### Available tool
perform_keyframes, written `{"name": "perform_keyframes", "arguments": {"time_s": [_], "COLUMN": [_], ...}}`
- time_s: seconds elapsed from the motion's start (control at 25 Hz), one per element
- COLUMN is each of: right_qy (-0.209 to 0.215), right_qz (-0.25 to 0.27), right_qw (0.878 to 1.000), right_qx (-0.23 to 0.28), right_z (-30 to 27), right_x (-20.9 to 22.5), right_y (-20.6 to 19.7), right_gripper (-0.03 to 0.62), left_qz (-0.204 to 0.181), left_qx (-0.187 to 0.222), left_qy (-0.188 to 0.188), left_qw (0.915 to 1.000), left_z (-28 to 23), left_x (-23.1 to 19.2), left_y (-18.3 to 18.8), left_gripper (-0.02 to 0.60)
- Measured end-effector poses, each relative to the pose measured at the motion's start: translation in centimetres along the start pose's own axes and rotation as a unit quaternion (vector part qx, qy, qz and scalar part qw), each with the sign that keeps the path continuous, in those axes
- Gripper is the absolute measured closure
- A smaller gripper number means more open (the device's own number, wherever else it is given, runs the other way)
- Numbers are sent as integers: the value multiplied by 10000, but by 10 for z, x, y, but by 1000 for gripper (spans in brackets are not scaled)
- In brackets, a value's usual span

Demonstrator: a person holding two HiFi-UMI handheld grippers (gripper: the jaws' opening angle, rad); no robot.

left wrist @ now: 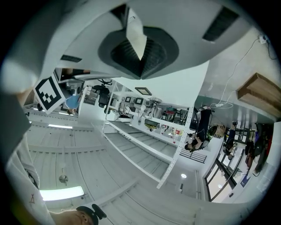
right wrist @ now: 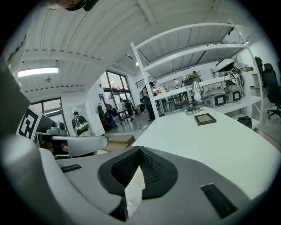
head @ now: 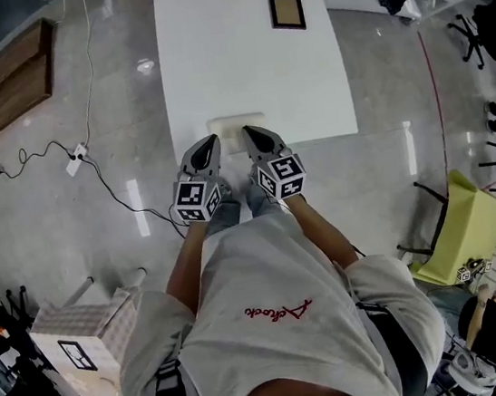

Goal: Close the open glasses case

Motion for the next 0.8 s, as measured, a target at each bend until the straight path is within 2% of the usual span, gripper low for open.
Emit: {"name": "perform_keyframes", "arguments": {"time_s": [0.52,0.8], "right_qy": [-272,-304], "right_qz": [613,903], "right_qw": [9933,9882], "right_qx": [944,1196], "right_z": [-18,-16], "right_x": [-20,-38], "right_y": [61,76], "right_gripper": [574,574], "left_qz": [-431,-508], "left_qx": [676,878], "left_qy": [-583,-603], "left_qw": [9951,9930], "left_z": [-11,2], "left_x": [-13,-19], "left_y": [56,71], "left_gripper": [572,572]}}
Point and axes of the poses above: the fingertips, and each gripper's own axes: z backward along the fingers, x to its right, y out of its top, the point moved 7 cm from there along z, backward along the fingers, and after that the axes turned 11 degrees about x, right-handed, at the moved point
